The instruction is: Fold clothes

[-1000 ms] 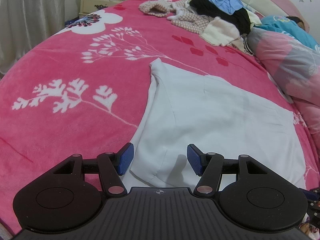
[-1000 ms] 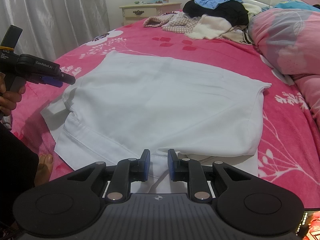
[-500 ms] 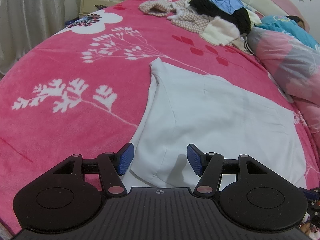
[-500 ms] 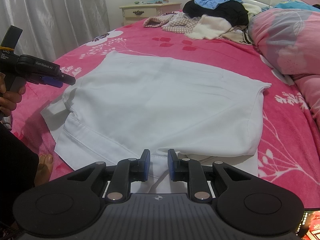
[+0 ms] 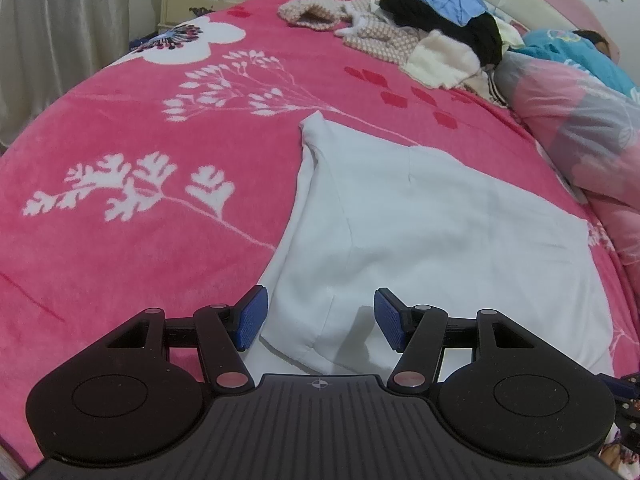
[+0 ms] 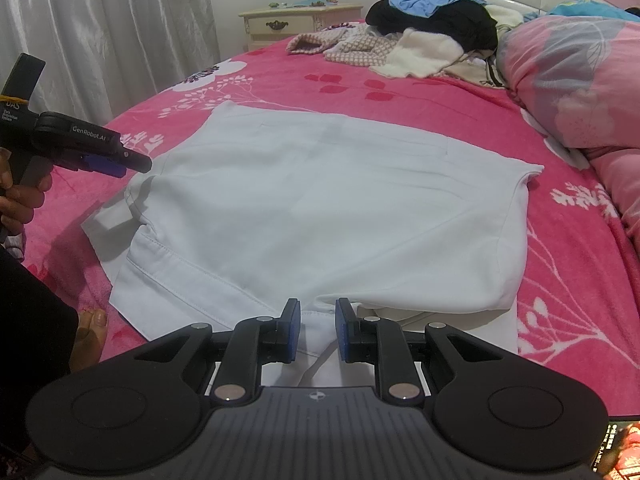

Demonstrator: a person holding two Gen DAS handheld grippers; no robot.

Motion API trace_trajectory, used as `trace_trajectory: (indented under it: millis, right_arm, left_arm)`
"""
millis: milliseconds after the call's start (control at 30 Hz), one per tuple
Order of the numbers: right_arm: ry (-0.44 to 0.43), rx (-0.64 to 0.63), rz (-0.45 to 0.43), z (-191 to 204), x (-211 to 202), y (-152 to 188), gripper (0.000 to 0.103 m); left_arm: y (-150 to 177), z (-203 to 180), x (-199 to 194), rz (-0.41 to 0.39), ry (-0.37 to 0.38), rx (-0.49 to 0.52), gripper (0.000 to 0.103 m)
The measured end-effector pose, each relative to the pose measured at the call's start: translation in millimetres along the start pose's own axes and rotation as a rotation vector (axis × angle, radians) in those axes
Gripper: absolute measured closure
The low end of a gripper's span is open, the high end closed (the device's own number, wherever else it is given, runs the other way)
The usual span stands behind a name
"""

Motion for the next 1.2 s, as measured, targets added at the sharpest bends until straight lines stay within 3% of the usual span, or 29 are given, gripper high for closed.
trace_trajectory:
  millis: [367, 533, 633, 833, 1000, 1200]
  right_arm:
    - [0.005, -0.003, 0.003, -0.9, -1.4, -0.9, 0.082]
    - [-0.073, -0.012, 0.06, -8.6, -7.1, -23.4, 0.082]
    - [-0.163, -0.051, 0.159, -8.8, -7.1, -52.5, 0.08]
    - [-0.251, -0.061, 0.3, 14.7, 21.1, -131.2, 0.068]
    - [-0.319, -0.014, 0.314, 56.0, 73.1, -182.6, 0.06]
    - [-0.408, 0.119, 0.339, 88.4, 141.6, -217.1, 0.05]
  left_arm:
    - [2.3, 7.4, -3.6, 0.011, 0.006, -0.007, 0.044]
    - [5.8, 19.5, -14.3, 0.012, 0.053, -0.009, 0.034]
    - [14.7, 24.8, -20.6, 0.019, 0.11, 0.027, 0.028]
    - [14.8, 32.2, -12.9, 0.008, 0.156, 0.017, 0.022]
    - [5.4, 40.6, 1.3, -0.002, 0.188, -0.02, 0.023]
    - [2.2, 42.7, 18.8, 0.029, 0.183, 0.014, 0.025]
Point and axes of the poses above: each gripper's, at about its wrist camera, not at the fingertips, and x roughly the way its jaws point, z to its left, y to its underside, the point moved 1 cm from there along x, roughly the way its jaws point, and after that the axes turned 1 degree about x, right-handed, at the moved point
